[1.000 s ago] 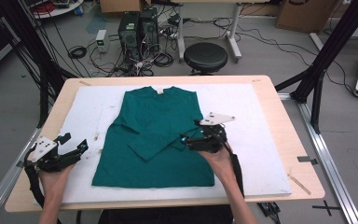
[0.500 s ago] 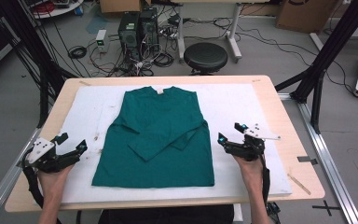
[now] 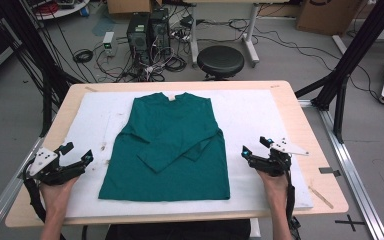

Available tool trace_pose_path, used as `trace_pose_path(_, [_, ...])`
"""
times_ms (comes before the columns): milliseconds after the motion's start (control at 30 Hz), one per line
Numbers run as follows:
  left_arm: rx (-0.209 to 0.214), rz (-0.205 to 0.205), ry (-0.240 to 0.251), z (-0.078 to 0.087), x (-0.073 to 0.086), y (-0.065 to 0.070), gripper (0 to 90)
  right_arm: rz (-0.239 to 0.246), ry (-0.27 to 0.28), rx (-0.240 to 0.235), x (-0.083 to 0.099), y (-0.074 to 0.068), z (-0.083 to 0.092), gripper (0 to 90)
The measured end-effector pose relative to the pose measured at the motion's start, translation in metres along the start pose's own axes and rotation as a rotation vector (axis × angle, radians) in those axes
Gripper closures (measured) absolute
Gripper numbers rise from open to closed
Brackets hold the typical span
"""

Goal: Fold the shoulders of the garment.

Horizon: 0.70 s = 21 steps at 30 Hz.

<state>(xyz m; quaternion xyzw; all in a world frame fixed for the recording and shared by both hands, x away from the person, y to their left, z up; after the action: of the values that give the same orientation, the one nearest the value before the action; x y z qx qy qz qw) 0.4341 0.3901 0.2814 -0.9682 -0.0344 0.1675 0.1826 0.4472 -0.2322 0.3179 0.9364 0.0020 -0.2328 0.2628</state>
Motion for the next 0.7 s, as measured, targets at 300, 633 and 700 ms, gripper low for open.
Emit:
trace_pose_path(300, [0.007, -0.007, -0.007, -0.0003, 0.0010, 0.0016, 20.8, 0.017, -0.024, 0.003, -0.0003, -0.0009, -0.0059, 20.5])
trace_pose_path(633, [0.003, -0.003, -0.013, -0.0006, 0.0009, 0.0014, 21.9, 0.036, -0.036, 0.014, -0.0012, -0.0045, -0.0081, 20.5])
trace_pose_path(700, [0.002, -0.004, -0.014, -0.0007, 0.0009, 0.0016, 22.1, 0.032, -0.035, 0.012, -0.0015, -0.0048, -0.0081, 20.5])
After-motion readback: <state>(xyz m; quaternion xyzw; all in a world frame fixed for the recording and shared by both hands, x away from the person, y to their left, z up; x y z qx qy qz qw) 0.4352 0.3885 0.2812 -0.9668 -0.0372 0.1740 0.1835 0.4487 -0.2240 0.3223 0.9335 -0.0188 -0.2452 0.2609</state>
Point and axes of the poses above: each handheld gripper's, and its own axes: z roughly backward along the jaws, x roughly out of its underside, y roughly to its right, the point moved 1 cm from there along -z, roughly forward along the jaws, and after that the axes turned 6 degrees about -y, right-handed, at the moved point
